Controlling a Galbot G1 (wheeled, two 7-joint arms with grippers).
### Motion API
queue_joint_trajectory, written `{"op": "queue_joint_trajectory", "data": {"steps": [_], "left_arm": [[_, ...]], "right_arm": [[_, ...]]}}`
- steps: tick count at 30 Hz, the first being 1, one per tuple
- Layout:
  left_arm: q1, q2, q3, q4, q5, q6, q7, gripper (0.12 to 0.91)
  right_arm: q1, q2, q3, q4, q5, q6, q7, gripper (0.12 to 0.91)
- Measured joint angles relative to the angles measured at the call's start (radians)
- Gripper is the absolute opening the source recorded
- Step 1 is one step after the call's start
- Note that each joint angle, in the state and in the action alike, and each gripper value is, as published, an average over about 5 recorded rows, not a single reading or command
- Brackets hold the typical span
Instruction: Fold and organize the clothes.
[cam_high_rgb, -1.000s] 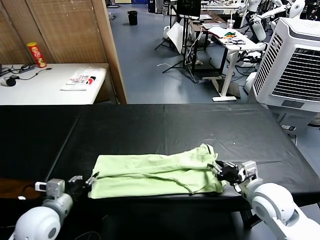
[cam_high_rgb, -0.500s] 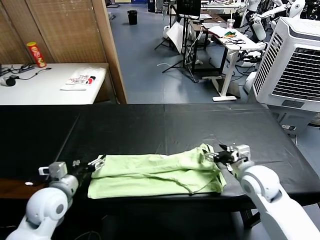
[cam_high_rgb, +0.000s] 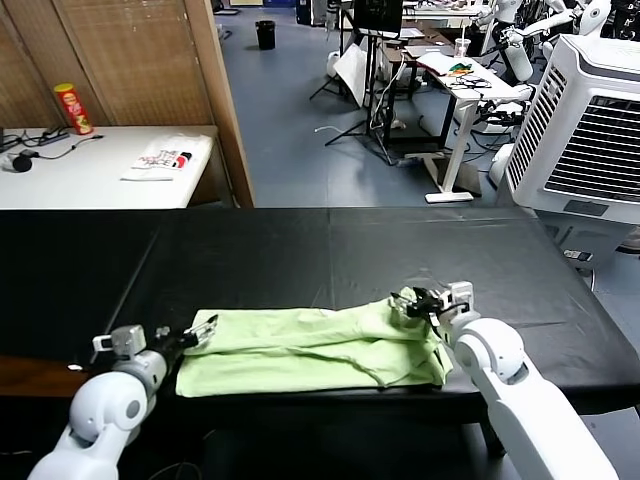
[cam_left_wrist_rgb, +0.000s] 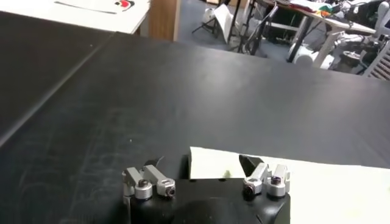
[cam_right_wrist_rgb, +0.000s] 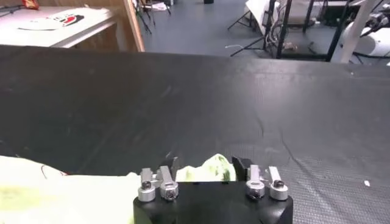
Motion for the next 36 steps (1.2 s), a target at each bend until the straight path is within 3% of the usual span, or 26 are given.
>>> {"op": "queue_joint_trajectory", "data": {"steps": [5, 9, 15, 20, 24, 27, 32, 36], "left_arm": [[-0.012, -0.021, 0.002, 0.032, 0.001, -0.015, 0.001, 0.341], [-0.014, -0.036, 0.002, 0.043, 0.017, -0.037, 0.0, 0.163], [-0.017, -0.055, 0.004, 0.041, 0.072, -0.069, 0.0, 0.129], [-0.019, -0.06, 0.006, 0.043, 0.092, -0.073, 0.006, 0.129], [-0.022, -0.06, 0.006, 0.045, 0.107, -0.076, 0.024, 0.132], [-0.026, -0.059, 0.005, 0.045, 0.118, -0.085, 0.034, 0.212], [-0.023, -0.049, -0.005, 0.033, 0.118, -0.093, 0.036, 0.492], [-0.006, -0.042, -0.022, 0.011, 0.118, -0.093, 0.034, 0.688]], "right_arm": [[-0.002, 0.011, 0.001, -0.012, -0.02, 0.0, -0.001, 0.272], [-0.007, 0.024, 0.004, -0.027, -0.047, 0.013, 0.022, 0.181], [-0.013, 0.044, 0.015, -0.049, -0.073, 0.08, 0.033, 0.133], [-0.016, 0.05, 0.025, -0.051, -0.077, 0.107, 0.017, 0.132], [-0.026, 0.044, 0.036, -0.035, -0.074, 0.112, -0.007, 0.211], [-0.039, 0.032, 0.045, -0.013, -0.07, 0.111, -0.013, 0.361], [-0.074, -0.006, 0.066, 0.049, -0.051, 0.108, -0.014, 0.645], [-0.117, -0.041, 0.092, 0.109, -0.042, 0.109, -0.017, 0.775]]}}
